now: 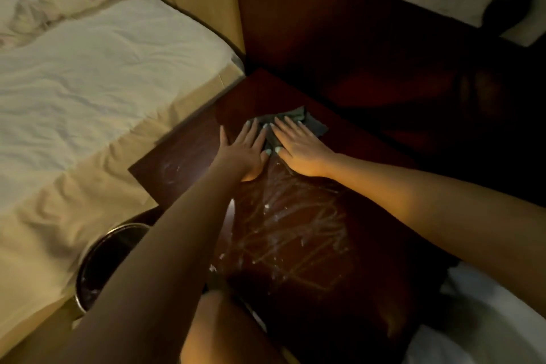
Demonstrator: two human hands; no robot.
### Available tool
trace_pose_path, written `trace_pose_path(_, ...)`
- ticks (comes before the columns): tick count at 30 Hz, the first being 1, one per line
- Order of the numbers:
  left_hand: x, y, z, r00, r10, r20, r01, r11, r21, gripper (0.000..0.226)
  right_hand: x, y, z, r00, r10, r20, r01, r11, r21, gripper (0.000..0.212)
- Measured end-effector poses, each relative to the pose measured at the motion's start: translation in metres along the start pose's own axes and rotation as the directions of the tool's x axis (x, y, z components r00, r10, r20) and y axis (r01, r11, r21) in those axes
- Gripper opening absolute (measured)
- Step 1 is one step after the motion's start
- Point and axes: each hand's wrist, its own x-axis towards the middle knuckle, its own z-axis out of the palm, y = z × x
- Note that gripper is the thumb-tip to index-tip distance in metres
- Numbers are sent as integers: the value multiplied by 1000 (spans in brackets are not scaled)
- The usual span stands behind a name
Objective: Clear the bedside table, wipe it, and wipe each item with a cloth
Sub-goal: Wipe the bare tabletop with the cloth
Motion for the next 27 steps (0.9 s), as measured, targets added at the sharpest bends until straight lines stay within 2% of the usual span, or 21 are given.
trace_pose_path(13, -147, 152, 51, 994, 95, 48, -91, 992, -85, 59, -216, 3, 59, 992, 114, 57, -118, 991, 63, 59)
trace_pose_path(19, -210, 167, 75, 991, 85, 104, -75, 993, -94, 60, -269, -29, 87, 992, 106, 73, -113, 989, 95, 60)
trace_pose_path(27, -272, 172, 97, 992, 17, 127, 1, 990, -139, 58, -306, -64, 110, 998, 37, 49, -37, 999, 7, 60)
